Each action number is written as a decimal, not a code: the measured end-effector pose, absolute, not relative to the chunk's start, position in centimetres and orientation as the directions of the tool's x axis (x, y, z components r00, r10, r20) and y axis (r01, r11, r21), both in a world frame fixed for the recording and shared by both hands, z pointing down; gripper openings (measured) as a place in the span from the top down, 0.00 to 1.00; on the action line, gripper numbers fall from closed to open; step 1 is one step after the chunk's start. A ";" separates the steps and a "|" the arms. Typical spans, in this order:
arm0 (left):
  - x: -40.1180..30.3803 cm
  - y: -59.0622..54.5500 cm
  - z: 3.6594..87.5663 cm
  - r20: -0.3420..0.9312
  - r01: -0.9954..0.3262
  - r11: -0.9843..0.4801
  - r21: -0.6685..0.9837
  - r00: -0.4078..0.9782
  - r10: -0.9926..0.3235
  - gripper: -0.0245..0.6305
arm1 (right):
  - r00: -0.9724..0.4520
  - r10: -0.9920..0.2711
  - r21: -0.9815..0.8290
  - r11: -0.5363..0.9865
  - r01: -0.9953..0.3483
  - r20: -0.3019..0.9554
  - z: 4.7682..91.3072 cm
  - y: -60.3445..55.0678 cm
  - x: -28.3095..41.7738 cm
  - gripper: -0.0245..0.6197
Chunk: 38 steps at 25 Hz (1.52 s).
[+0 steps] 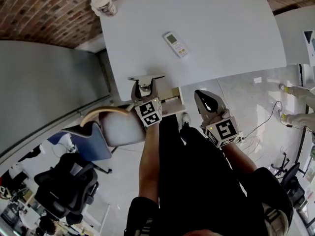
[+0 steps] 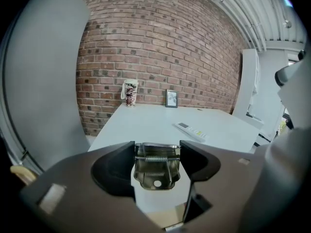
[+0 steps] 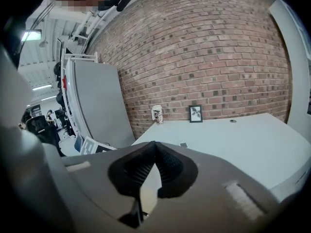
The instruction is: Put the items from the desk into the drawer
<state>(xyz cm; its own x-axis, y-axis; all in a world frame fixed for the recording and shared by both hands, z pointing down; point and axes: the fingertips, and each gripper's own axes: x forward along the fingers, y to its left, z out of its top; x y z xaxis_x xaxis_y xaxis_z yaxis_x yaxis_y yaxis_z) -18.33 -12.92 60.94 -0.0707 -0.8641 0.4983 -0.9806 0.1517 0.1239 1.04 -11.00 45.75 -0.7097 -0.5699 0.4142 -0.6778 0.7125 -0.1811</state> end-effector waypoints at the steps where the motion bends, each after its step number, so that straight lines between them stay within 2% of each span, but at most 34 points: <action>1: -18.1 -12.4 60.5 0.496 -0.980 0.154 0.125 -0.073 -0.865 0.50 | -0.714 -0.568 -0.179 0.717 -0.674 0.410 45.5 -10.6 1.2 0.96; 14: -14.7 -3.8 54.4 0.421 -0.971 0.212 0.111 -0.147 -0.895 0.50 | -0.784 -0.516 -0.160 0.791 -0.591 0.344 43.3 -4.6 4.4 0.96; 21: -12.3 1.4 53.8 0.439 -0.963 0.243 0.119 -0.169 -0.882 0.50 | -0.819 -0.481 -0.176 0.818 -0.548 0.313 42.6 -1.5 5.4 0.96; 30: -11.3 4.6 57.0 0.502 -0.957 0.244 0.154 -0.138 -0.854 0.50 | -0.809 -0.451 -0.184 0.820 -0.542 0.377 46.5 0.7 4.5 0.96; 38: -11.9 4.7 64.7 0.586 -0.946 0.244 0.213 -0.076 -0.806 0.50 | -0.758 -0.464 -0.191 0.781 -0.594 0.458 52.1 1.2 3.0 0.96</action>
